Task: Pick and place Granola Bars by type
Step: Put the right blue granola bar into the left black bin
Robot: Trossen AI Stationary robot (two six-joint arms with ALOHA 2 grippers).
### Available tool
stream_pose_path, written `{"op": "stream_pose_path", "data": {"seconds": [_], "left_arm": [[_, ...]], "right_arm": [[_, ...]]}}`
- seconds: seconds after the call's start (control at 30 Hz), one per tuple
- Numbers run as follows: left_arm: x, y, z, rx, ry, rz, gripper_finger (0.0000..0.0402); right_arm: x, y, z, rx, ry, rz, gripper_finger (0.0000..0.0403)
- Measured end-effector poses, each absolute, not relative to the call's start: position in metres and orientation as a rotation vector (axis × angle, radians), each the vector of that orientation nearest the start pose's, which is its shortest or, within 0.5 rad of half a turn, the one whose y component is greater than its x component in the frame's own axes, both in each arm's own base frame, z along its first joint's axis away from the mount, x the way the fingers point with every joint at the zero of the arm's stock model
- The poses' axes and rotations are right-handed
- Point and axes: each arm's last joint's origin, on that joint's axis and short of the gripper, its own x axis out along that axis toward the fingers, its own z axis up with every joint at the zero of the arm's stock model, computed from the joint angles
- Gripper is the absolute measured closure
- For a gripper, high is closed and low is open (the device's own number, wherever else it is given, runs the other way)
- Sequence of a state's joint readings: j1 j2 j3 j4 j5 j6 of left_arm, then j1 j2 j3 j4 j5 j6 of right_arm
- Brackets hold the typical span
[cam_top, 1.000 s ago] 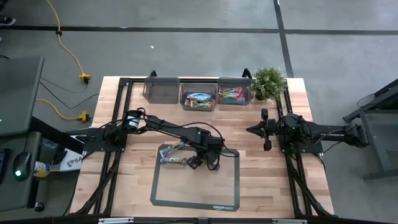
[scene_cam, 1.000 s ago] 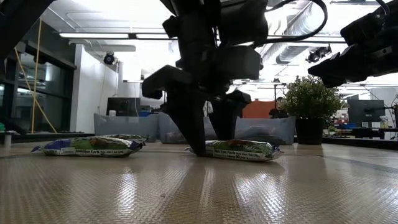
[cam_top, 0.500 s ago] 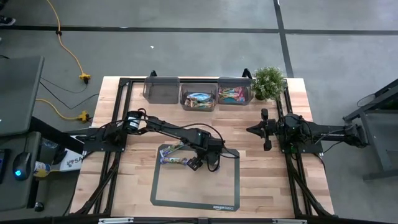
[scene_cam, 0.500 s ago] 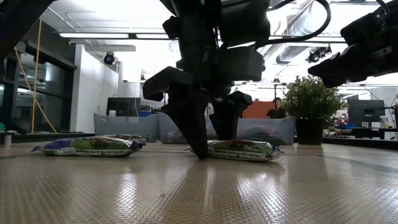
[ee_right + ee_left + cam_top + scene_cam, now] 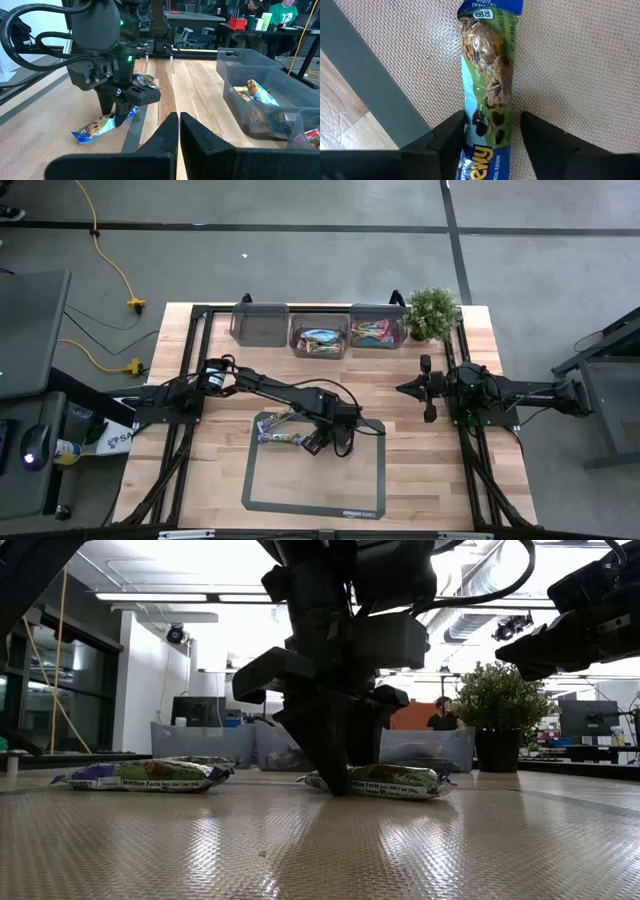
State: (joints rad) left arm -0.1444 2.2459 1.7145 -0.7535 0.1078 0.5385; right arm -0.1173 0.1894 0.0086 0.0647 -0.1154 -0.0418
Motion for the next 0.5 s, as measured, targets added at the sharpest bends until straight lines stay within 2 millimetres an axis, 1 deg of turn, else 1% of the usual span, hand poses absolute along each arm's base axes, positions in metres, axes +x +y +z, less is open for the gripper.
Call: {"op": "stream_pose_path", "data": {"seconds": [0.17,0.5], "left_arm": [[0.4488,-0.0685,0.1445,0.481,1.195,-0.559,0.0253],[0.4487,-0.0681,0.1441,0.463,1.212,-0.514,0.0308]], "right_arm": [[0.108,-0.0094,0.1571,-0.028,0.115,0.001,0.0402],[0.108,-0.0094,0.1571,-0.028,0.115,0.001,0.0402]]}}
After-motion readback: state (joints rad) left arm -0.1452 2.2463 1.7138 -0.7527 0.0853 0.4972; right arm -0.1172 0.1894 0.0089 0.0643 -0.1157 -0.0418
